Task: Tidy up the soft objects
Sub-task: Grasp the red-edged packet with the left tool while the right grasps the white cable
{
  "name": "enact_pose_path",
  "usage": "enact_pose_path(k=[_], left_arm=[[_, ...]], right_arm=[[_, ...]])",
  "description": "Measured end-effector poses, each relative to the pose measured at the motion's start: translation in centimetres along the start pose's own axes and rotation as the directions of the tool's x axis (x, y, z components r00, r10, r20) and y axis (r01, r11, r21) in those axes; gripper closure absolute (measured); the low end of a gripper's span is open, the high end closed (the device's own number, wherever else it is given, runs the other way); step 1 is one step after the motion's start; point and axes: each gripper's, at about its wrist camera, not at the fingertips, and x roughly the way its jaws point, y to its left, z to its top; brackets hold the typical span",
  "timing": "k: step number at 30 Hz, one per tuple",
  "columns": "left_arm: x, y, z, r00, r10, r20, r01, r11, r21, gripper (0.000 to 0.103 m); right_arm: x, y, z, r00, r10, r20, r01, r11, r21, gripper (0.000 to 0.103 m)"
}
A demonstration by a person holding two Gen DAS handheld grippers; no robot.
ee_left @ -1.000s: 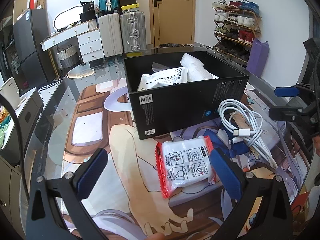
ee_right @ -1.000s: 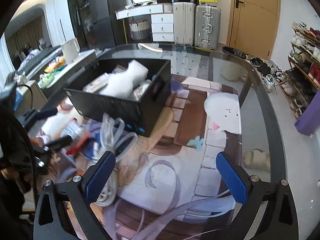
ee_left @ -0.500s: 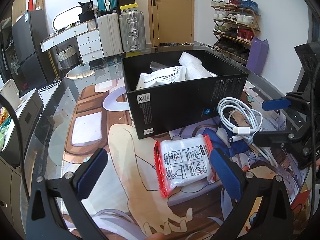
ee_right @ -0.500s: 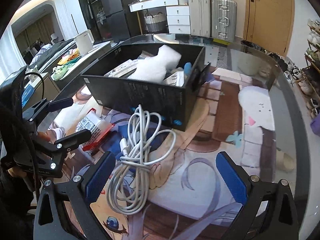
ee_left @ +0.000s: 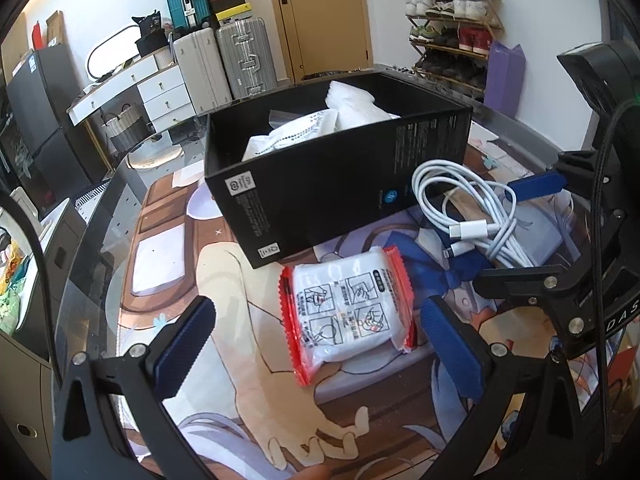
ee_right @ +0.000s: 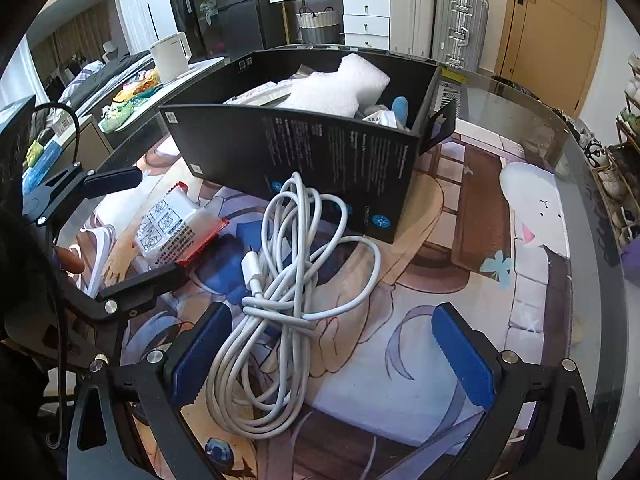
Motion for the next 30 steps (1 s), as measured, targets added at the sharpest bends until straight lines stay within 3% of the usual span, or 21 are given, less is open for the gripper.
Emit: enact_pose_path(k=[14,23,26,30], left_arm=[[1.0,0.4,0.5,0.999,-0.006,-0.047,0.005,1.0,-0.02,0.001],[0.6,0.2,0.3,0.998,-0.056,-0.021,0.056,0.998,-0.001,0.024],[0.4,0.1,0.2,0.996,-0.084,-0.018,0.084,0.996,0.002,0.037],[0.2,0.1,0.2,0.997,-0.08,-0.009,0.08,0.997,0.005,0.041]], right_arm=[[0.5,0.9,-0.7,0.999,-0.04,0.006,0.04,0.999,-0.01,0.001],[0.2,0.6,-0.7,0.999,-0.037,0.019,0.037,0.999,-0.018,0.002],[0.0,0.8,-0.6,0.999,-0.028,0.026,0.029,0.999,-0.028,0.009],[-0.3,1.5,-0.4,0.999,-0.012,0.033,0.013,0.999,-0.05,0.029]])
